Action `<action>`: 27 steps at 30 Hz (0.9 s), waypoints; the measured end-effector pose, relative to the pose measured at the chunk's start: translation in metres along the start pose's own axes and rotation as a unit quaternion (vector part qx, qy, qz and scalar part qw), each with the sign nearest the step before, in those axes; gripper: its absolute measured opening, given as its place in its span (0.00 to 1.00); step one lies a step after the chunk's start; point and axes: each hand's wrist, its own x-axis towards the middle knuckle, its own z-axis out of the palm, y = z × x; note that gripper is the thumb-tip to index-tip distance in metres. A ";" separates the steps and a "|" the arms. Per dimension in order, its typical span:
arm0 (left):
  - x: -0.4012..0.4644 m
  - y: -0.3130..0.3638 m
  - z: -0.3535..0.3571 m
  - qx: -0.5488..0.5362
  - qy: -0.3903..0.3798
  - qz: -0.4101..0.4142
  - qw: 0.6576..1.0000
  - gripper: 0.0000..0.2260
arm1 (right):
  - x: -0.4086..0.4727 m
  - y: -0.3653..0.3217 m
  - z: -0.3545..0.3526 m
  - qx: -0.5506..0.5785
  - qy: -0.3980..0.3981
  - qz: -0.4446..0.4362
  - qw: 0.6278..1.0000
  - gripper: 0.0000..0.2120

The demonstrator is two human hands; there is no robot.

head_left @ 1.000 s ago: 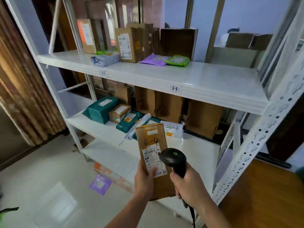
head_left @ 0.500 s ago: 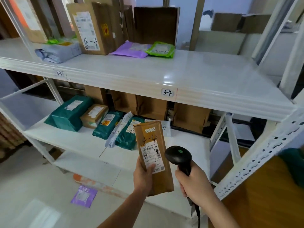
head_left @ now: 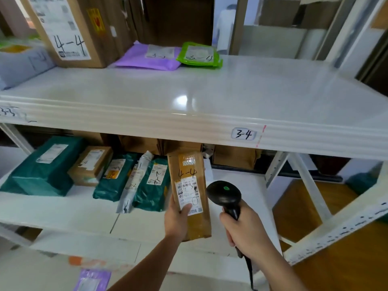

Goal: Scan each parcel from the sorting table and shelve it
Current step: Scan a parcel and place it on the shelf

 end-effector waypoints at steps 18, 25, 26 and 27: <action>0.059 -0.064 -0.008 0.038 0.032 0.068 0.996 0.26 | 0.054 0.018 0.041 0.022 0.011 0.014 1.000 0.05; 0.029 -0.074 -0.003 0.026 0.026 0.045 0.998 0.27 | 0.057 0.011 0.050 0.006 0.002 0.005 1.000 0.04; 0.026 -0.076 -0.002 0.021 0.026 0.044 0.998 0.27 | 0.057 0.011 0.050 0.003 0.003 0.004 1.000 0.04; 0.023 -0.079 0.000 0.017 0.025 0.048 0.998 0.26 | 0.056 0.011 0.051 -0.003 0.005 0.002 1.000 0.03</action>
